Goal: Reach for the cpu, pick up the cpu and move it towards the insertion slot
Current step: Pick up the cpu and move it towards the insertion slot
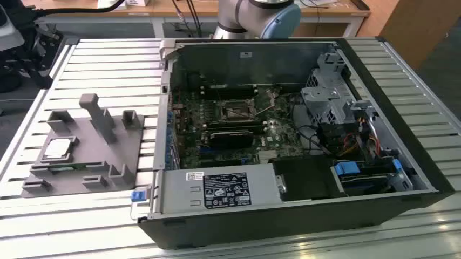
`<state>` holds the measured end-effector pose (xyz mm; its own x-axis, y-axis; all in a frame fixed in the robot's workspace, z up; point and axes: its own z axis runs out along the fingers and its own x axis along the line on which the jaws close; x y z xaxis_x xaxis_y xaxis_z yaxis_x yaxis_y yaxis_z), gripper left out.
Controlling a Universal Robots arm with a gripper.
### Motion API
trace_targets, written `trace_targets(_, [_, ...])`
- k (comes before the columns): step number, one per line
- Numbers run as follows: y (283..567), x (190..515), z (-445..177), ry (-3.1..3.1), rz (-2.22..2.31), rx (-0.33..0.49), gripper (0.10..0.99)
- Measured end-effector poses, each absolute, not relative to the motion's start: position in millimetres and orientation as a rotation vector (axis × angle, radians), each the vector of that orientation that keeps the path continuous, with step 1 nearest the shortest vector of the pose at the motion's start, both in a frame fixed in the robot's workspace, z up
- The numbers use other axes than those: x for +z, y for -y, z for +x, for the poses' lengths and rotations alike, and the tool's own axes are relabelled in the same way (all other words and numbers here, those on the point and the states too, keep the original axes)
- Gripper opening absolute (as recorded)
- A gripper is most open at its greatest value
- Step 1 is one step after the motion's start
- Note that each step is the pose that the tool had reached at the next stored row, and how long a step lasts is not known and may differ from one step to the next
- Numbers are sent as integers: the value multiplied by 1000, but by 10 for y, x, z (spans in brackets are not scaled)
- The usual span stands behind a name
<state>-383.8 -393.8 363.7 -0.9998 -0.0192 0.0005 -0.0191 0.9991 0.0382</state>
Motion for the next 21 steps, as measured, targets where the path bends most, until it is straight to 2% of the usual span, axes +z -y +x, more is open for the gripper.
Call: trace_targets(21, [3938,3636,-3917,3140,30,-60,106])
